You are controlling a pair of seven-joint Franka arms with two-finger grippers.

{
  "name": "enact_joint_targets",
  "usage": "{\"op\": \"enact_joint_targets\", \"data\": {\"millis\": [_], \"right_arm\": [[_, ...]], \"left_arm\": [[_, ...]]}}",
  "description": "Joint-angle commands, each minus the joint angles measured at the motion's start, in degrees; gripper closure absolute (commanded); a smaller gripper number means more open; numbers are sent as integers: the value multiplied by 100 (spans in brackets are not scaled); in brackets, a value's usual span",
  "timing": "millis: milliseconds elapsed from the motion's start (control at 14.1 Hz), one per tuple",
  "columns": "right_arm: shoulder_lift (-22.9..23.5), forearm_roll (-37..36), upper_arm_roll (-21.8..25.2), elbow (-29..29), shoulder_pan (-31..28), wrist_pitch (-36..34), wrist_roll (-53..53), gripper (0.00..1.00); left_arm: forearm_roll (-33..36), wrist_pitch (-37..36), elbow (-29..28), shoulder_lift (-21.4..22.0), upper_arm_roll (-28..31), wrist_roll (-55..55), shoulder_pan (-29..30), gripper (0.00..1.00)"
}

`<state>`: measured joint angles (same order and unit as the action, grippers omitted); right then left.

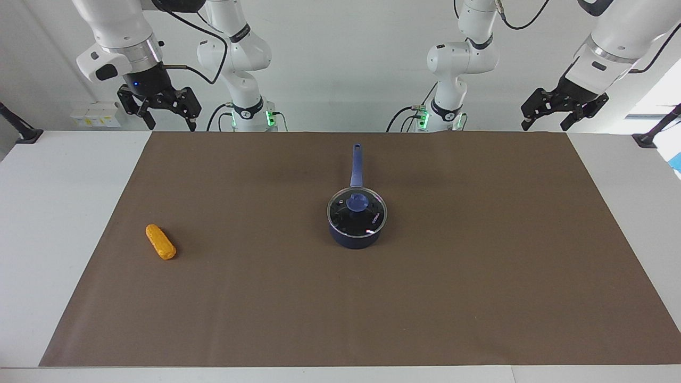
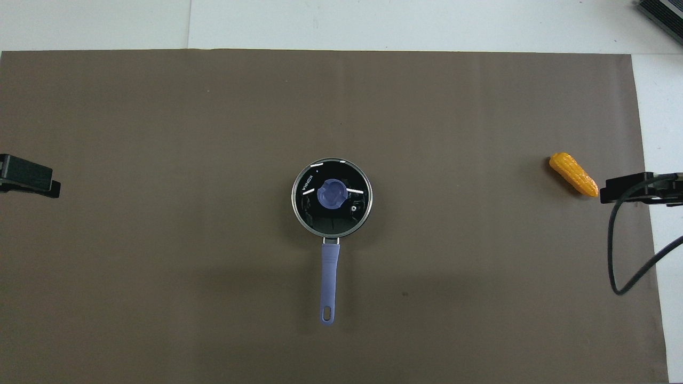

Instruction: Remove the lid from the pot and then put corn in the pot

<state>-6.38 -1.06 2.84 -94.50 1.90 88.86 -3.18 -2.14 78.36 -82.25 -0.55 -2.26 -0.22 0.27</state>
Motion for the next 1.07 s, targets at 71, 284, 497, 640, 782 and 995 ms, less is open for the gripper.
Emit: {"op": "enact_joint_targets", "data": {"millis": [71,284,497,640,782,995], "right_arm": [[40,97,-20,90,-75,-79,124,0],[40,97,-20,90,-75,-79,124,0],[40,97,-20,90,-75,-79,124,0],[32,106,-12,90,-75,-166,124,0],[23,106,6,160,-75,-202,98,0],[14,115,6,231,-75,-202,124,0]], "left_arm": [[47,-40,59,-24,50,241,-54,0],[47,-31,51,-16,42,259,-45,0],[47,39,-71,-33,42,320,-71,0],[38,118,-221,10,42,338,-89,0],[29,118,-292,19,33,373,-193,0],[29,232,-468,11,33,541,-527,0]]}}
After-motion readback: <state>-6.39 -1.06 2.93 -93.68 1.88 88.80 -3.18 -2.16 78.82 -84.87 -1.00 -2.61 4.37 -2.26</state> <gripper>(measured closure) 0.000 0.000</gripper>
